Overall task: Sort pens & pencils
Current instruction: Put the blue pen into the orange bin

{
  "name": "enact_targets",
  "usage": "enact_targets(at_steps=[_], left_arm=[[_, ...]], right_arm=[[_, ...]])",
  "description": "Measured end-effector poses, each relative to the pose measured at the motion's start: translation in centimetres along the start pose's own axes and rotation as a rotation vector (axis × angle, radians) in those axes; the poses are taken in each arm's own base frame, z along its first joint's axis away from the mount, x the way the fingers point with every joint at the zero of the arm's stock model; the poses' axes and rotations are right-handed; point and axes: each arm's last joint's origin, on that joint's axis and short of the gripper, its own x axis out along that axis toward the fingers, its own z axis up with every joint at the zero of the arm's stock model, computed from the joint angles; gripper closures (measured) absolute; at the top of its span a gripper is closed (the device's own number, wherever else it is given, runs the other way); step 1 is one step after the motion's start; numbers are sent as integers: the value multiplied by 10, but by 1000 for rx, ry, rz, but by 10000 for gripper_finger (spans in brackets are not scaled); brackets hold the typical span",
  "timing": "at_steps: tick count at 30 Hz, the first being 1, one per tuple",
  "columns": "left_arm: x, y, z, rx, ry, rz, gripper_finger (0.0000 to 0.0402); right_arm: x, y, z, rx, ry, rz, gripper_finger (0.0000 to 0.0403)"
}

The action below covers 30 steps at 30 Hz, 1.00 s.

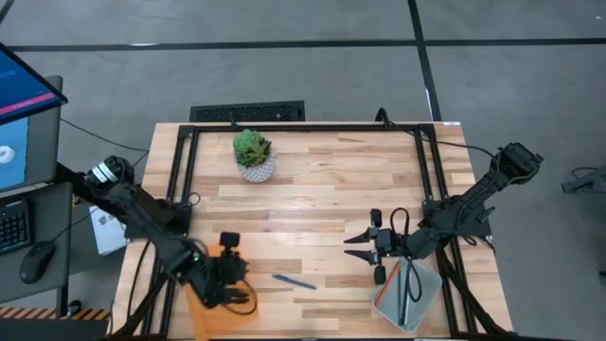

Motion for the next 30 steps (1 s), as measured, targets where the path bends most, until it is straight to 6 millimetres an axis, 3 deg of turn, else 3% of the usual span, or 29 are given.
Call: enact_targets(at_steps=[6,13,21,30], left_arm=[[17,25,24,46,-52,-6,326],[24,36,44,128,-187,33,326],[25,38,46,110,-207,89,326],[25,37,45,53,-185,31,326]], right_arm=[[1,-1,0,0,0,-5,269],[1,-1,0,-1,0,-4,269],[0,0,-1,-6,7,-1,269],[1,-1,0,-3,5,-5,269]])
